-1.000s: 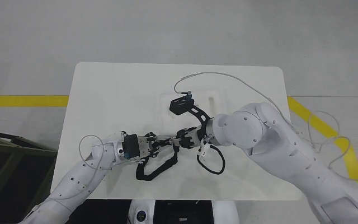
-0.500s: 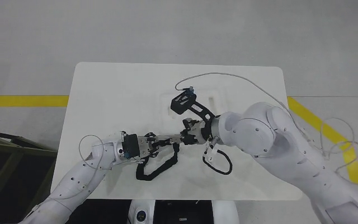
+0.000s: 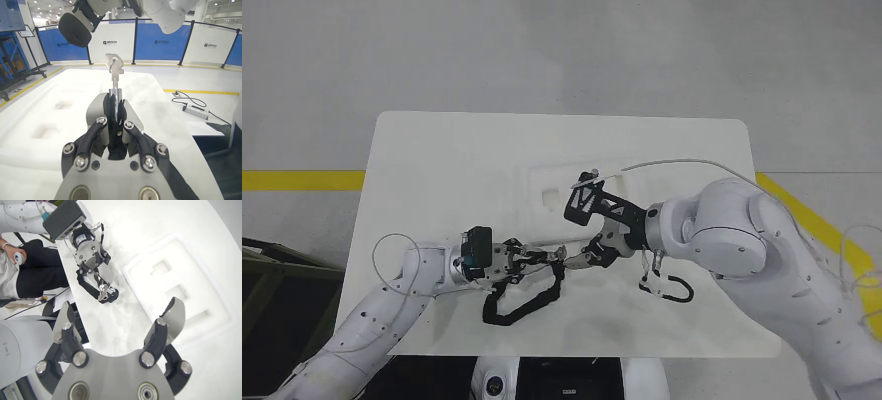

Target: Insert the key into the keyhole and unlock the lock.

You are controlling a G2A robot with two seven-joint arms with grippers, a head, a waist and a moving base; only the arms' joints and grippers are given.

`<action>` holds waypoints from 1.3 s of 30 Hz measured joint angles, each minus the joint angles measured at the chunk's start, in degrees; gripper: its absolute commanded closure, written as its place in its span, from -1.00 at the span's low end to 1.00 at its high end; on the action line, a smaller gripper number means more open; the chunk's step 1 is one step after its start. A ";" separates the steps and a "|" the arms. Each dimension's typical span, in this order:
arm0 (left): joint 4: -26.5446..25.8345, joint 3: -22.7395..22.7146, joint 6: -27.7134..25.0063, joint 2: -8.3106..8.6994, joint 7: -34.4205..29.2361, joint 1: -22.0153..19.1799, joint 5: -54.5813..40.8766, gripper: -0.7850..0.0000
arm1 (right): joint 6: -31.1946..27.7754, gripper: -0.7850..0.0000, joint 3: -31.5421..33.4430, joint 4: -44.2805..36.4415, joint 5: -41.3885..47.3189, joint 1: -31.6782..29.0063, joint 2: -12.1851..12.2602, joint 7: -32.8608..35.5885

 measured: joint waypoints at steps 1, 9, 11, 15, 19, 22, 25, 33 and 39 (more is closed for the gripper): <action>-0.74 -0.63 -1.17 0.30 -1.17 0.07 -0.88 1.00 | -1.30 -1.00 0.33 0.11 -0.26 -0.35 0.12 -0.51; -5.15 -4.30 -5.50 1.78 -8.09 1.27 -3.65 1.00 | -1.63 -1.00 0.46 0.17 -0.31 -0.46 0.15 -0.73; -6.08 -4.25 -5.45 2.09 -10.37 1.63 -4.69 1.00 | -1.63 -1.00 0.46 0.17 -0.31 -0.46 0.15 -0.73; -6.99 -3.07 -5.44 2.75 -14.44 1.47 -8.08 1.00 | -4.64 -1.00 0.29 -0.71 -2.86 -0.95 0.26 -2.82; -7.31 -1.40 -5.44 3.74 -19.12 0.49 -13.59 1.00 | -15.89 -1.00 -0.62 -0.73 -9.26 -0.94 0.53 -6.53; -7.63 0.40 -5.44 4.70 -22.54 -0.48 -19.17 1.00 | -22.59 -1.00 -0.73 0.22 -14.91 -1.49 0.74 -10.43; -7.66 2.21 -5.44 5.89 -26.51 -1.90 -25.48 1.00 | -26.22 -1.00 -0.45 0.37 -20.94 -2.76 0.96 -14.92; -9.44 8.79 -5.44 9.16 -38.97 -6.37 -44.94 1.00 | -34.24 -1.00 -1.83 0.92 -29.23 -4.05 1.00 -24.36; -9.85 9.81 -5.44 9.63 -41.30 -7.16 -48.30 1.00 | -36.44 -0.95 -2.51 2.26 -32.29 -3.74 0.77 -29.70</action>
